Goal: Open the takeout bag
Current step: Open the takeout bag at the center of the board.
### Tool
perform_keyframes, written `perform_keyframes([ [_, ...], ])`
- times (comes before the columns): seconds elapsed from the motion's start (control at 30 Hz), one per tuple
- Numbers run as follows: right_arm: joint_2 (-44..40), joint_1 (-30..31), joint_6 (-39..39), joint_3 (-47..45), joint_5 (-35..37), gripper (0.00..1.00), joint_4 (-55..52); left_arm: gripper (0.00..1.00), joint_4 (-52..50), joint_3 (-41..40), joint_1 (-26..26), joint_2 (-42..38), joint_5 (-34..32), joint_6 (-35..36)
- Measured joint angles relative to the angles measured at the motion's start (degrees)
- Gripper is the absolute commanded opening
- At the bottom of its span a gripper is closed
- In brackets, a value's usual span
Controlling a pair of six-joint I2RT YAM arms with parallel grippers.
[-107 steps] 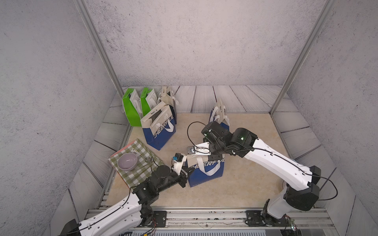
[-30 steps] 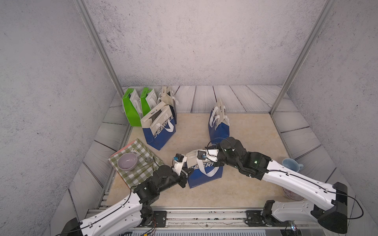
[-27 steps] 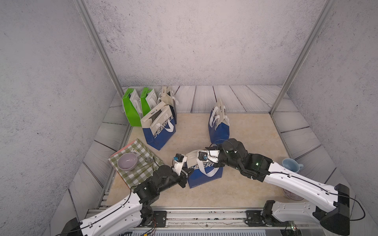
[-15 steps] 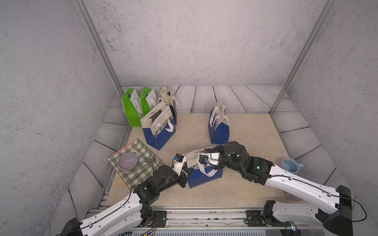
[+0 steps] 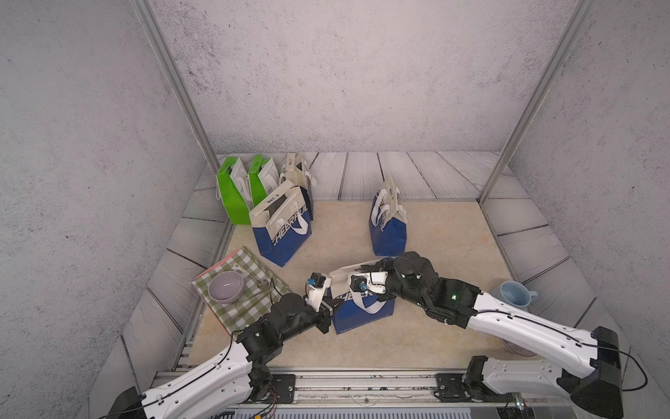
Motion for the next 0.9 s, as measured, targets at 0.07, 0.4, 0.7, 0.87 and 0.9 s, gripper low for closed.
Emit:
perform_keyframes([
  [0.07,0.35,0.02,0.00,0.11,0.24,0.17,-0.04,0.00,0.00,0.00,0.00,0.00,0.00,0.00],
  [0.4,2.29,0.11,1.29,3.63,2.51,0.00,-2.84,0.00,0.20,0.00,0.00,-0.04,0.00,-0.02],
  [0.7,3.45,0.17,2.80,9.09,2.29,0.00,-10.67,0.00,0.44,0.00,0.00,-0.24,0.04,0.02],
  [0.87,5.29,0.24,3.06,13.86,2.23,0.00,-16.74,0.00,0.48,0.00,0.00,-0.37,0.04,0.04],
  [0.9,5.68,0.24,3.06,14.71,2.19,0.00,-17.75,0.00,0.50,0.00,0.00,-0.37,0.07,0.04],
])
